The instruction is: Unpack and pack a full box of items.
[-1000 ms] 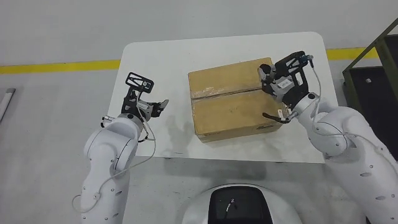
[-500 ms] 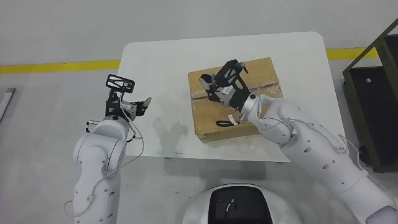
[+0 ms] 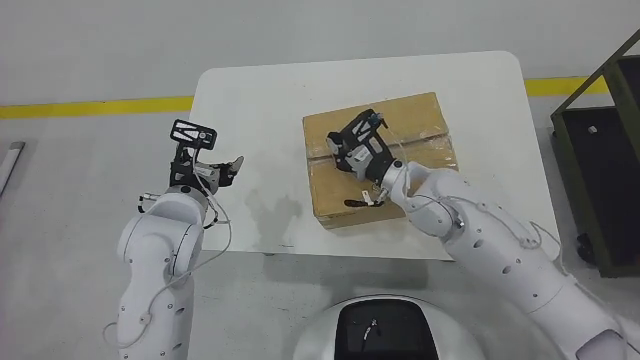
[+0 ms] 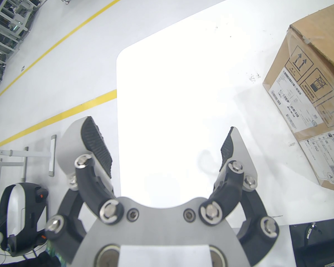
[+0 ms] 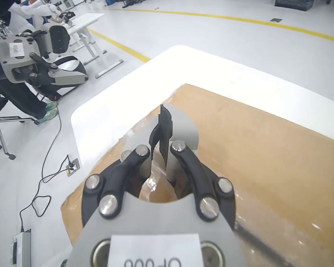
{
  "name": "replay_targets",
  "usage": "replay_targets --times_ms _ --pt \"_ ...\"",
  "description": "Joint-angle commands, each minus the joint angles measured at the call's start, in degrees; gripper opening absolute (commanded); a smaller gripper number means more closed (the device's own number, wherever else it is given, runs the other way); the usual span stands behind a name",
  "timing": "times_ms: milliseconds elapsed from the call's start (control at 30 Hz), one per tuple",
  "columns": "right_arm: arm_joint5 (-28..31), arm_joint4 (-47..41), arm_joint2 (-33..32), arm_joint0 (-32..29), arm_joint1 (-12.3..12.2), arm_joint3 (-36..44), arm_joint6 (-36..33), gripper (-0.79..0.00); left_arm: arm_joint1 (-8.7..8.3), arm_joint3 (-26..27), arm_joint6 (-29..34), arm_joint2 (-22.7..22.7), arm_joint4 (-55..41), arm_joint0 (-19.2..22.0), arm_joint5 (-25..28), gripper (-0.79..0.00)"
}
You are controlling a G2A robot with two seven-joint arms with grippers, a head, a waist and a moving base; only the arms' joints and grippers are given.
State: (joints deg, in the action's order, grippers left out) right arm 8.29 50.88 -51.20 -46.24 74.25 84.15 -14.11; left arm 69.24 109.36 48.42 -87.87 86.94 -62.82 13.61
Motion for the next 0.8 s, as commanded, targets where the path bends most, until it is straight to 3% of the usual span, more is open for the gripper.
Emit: replay_targets --times_ms 0,767 --pt "-1.0 0.6 -1.9 -1.8 -0.5 2.0 -1.6 -0.785 0.00 0.0 0.0 0.0 0.0 0.0 0.0 0.000" --pt "-5.4 5.7 -17.3 -16.1 -3.7 16.8 -11.2 -0.785 0.00 0.0 0.0 0.0 0.0 0.0 0.0 0.000"
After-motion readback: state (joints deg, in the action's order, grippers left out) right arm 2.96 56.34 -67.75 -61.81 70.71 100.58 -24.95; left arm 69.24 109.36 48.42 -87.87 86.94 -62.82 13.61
